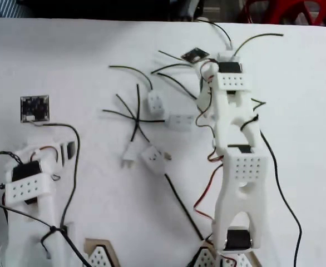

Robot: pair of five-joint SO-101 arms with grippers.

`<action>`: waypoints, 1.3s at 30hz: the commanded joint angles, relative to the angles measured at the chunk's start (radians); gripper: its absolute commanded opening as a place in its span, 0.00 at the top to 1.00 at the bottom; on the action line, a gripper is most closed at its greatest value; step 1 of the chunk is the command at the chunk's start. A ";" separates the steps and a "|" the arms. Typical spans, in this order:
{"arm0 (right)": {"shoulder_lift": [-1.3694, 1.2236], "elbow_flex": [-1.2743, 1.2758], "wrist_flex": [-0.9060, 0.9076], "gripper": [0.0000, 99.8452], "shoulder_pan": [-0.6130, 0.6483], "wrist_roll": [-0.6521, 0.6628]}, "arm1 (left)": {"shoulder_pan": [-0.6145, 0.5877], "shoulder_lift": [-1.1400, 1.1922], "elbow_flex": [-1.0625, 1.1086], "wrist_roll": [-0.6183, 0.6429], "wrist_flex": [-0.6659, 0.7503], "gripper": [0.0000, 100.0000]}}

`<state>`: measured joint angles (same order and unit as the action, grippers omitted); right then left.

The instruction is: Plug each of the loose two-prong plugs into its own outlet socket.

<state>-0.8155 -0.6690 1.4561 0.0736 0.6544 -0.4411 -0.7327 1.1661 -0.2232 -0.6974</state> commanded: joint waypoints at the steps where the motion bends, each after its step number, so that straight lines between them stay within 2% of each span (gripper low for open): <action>1: -0.004 -0.012 -0.007 0.87 0.004 0.025 | -0.010 0.007 -0.002 0.003 0.018 0.74; 8: -0.047 -0.011 -0.039 0.88 -0.039 0.025 | -0.010 0.007 -0.002 0.002 0.018 0.74; 16: -0.070 -0.011 -0.065 0.98 -0.051 0.026 | -0.010 0.007 -0.002 0.002 0.018 0.74; 20: -0.051 -0.011 -0.045 0.98 -0.050 0.026 | -0.010 0.007 -0.002 0.002 0.018 0.74; 26: -0.002 -0.011 0.125 0.98 -0.013 0.025 | -0.010 0.007 -0.002 0.002 0.018 0.74; 30: -0.010 -0.011 0.193 0.92 0.004 0.025 | -0.010 0.007 -0.002 0.002 0.018 0.74; 39: -0.016 -0.011 0.205 0.91 0.002 0.025 | -0.010 0.007 -0.002 0.002 0.018 0.74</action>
<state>-0.8661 -0.6751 1.6341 0.0644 0.6713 -0.4411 -0.7327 1.1661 -0.2232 -0.6974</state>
